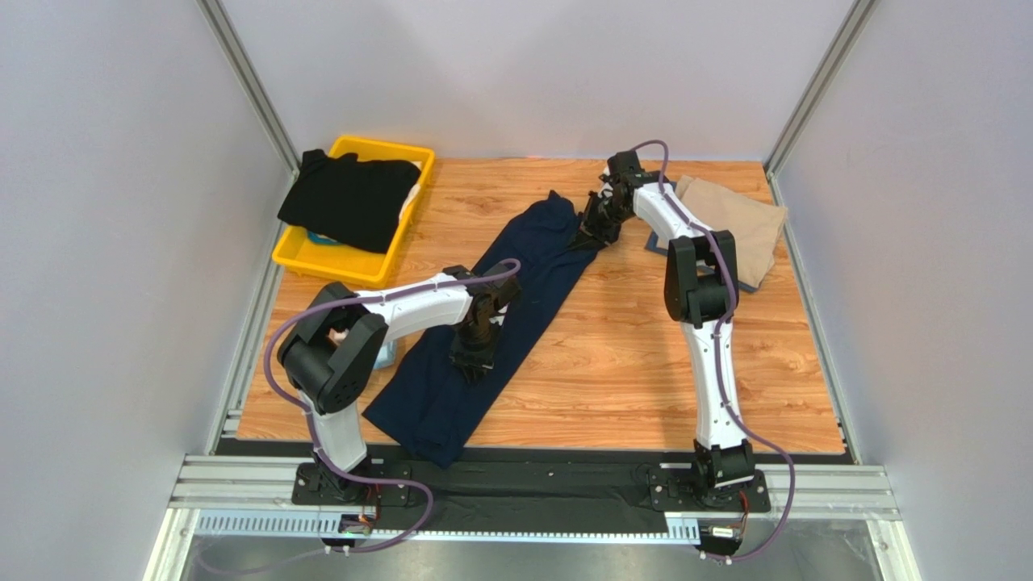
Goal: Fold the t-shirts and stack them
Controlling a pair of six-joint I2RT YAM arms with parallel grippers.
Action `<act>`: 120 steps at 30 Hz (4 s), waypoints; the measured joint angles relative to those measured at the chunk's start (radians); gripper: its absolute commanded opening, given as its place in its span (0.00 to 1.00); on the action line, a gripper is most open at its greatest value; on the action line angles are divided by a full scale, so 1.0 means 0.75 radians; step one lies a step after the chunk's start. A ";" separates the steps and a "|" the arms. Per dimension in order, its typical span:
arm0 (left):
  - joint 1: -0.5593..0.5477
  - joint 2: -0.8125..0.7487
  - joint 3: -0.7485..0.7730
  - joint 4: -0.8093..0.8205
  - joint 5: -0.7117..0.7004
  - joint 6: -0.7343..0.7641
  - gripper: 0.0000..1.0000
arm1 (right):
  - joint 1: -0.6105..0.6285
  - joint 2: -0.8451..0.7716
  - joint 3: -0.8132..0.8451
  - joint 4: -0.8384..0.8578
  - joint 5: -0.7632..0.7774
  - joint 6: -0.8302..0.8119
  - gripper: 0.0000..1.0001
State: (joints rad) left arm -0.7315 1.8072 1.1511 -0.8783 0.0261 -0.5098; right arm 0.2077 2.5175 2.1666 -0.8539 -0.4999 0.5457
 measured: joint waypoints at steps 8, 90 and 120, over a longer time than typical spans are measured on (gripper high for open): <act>0.000 0.001 -0.006 0.001 0.003 -0.019 0.25 | -0.014 0.061 0.071 0.061 -0.062 0.030 0.00; 0.037 -0.256 -0.341 0.079 -0.084 -0.077 0.28 | 0.495 -0.516 -0.789 0.258 0.304 -0.125 0.37; -0.153 0.259 0.245 -0.125 0.223 -0.052 0.27 | 0.228 -0.119 -0.098 -0.216 0.252 -0.119 0.36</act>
State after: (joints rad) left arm -0.8463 2.0018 1.3350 -0.9718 0.1932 -0.5491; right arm 0.3790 2.4283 2.0930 -1.0161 -0.3107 0.4568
